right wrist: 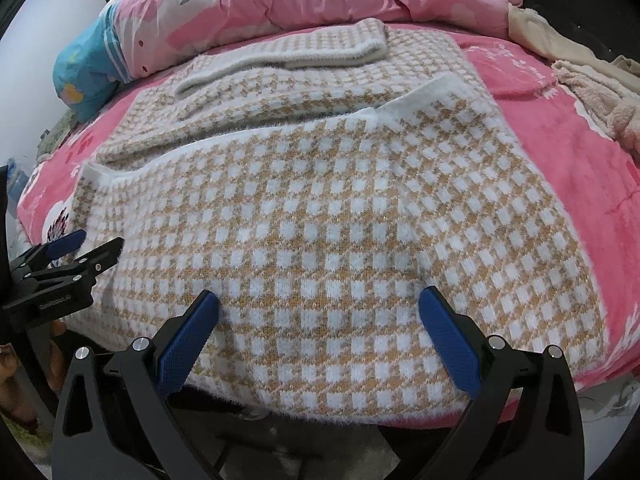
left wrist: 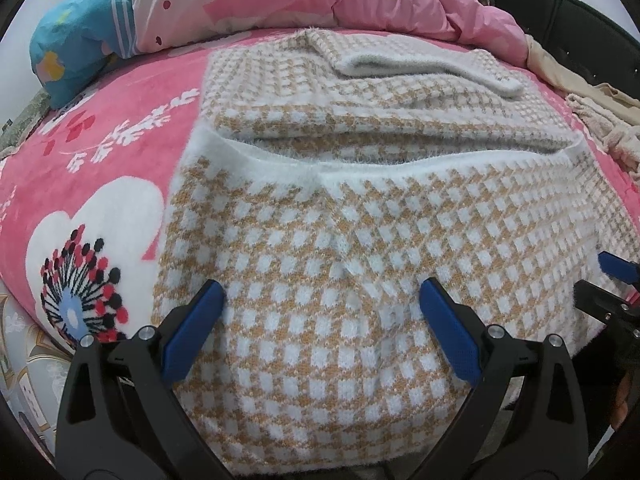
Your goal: Fold large clothes
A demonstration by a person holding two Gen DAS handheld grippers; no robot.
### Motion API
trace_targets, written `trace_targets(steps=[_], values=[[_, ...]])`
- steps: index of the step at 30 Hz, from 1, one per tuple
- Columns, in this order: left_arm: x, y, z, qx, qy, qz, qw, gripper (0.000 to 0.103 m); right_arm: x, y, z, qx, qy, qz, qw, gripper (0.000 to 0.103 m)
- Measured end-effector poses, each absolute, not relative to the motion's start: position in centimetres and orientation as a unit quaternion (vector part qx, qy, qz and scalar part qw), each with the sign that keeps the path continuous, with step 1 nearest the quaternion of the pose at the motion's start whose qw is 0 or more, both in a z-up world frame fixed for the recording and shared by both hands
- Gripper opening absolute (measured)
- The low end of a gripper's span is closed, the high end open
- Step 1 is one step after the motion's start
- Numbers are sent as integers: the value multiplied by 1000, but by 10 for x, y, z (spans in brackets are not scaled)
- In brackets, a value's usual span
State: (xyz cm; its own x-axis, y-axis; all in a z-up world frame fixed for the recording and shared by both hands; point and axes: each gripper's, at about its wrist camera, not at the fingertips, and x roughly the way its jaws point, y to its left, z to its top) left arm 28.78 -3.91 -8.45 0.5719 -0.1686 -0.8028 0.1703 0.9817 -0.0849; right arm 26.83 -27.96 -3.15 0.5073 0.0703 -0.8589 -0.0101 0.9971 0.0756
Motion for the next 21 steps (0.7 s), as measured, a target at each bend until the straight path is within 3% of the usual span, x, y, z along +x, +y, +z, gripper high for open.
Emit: trace_targets(steps=[16,21], values=[[270,-32,-85,-5,410,-122,904,95,270,-275,-14,59,482,48,873,97],[250,-14,-75,-27,365,-133,921,95,276,-253,-16,-3,466,54,883,97]])
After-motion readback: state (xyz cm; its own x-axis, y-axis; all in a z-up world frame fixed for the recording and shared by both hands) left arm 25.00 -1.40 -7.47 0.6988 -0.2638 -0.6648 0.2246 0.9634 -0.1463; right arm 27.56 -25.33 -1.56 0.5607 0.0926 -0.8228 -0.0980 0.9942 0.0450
